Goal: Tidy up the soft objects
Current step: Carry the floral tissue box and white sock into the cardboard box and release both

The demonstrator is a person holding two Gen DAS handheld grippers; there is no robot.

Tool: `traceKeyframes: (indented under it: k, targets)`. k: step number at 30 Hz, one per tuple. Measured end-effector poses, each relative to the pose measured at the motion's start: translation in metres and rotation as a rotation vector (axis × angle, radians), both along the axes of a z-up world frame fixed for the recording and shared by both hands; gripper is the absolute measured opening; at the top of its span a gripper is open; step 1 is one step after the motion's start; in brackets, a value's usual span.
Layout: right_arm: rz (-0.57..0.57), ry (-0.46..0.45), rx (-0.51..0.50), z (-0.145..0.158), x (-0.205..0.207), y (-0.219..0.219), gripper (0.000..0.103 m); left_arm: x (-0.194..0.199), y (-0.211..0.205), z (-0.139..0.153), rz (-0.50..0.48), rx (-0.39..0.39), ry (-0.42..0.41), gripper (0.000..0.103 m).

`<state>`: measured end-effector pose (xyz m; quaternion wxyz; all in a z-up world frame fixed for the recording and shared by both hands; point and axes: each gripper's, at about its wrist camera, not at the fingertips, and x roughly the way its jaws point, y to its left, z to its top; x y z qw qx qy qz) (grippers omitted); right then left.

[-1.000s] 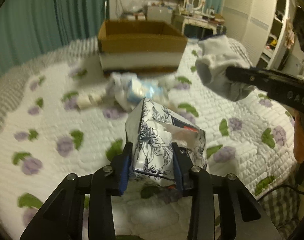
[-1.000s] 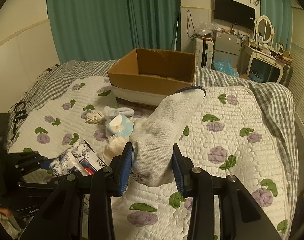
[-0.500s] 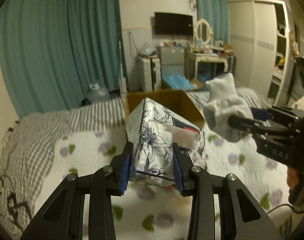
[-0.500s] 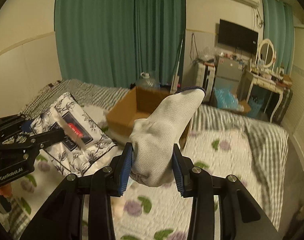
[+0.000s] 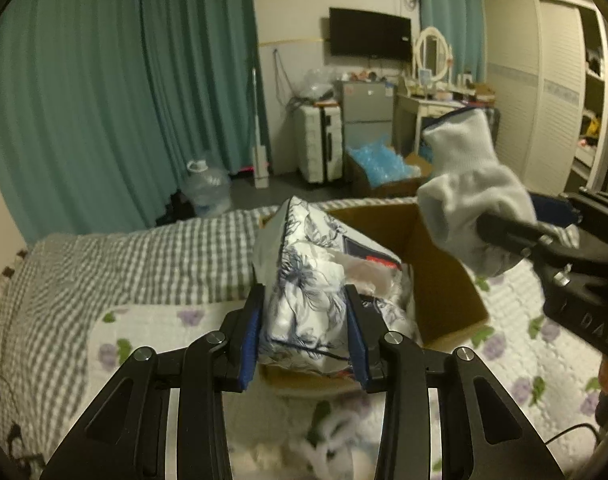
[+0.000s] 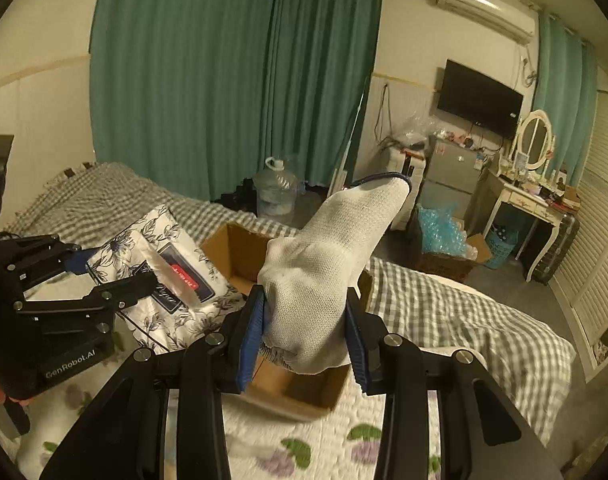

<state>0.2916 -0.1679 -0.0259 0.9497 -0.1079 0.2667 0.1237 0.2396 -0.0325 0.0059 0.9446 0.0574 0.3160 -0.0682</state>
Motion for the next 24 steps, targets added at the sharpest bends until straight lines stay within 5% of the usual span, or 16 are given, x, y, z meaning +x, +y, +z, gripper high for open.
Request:
traceKeyframes:
  k: [9, 13, 15, 17, 24]
  targets:
    - [0.020, 0.094, -0.005, -0.058, 0.062, 0.008, 0.038, 0.052, -0.005, -0.021, -0.002, -0.005, 0.024, 0.042]
    - [0.002, 0.091, 0.017, -0.065, 0.072, 0.003, 0.056, 0.058, -0.013, -0.031, -0.001, 0.048, 0.024, 0.045]
    - [-0.015, 0.075, 0.033, -0.063, 0.071, -0.001, 0.071, 0.055, -0.014, -0.030, -0.009, 0.029, 0.014, 0.050]
    - [-0.015, 0.065, 0.050, -0.057, 0.069, -0.002, 0.072, 0.054, -0.015, -0.025, -0.003, 0.036, 0.014, 0.077]
    - [-0.065, 0.028, 0.089, -0.009, 0.033, -0.017, 0.080, 0.019, -0.002, 0.015, 0.048, 0.074, -0.077, 0.079]
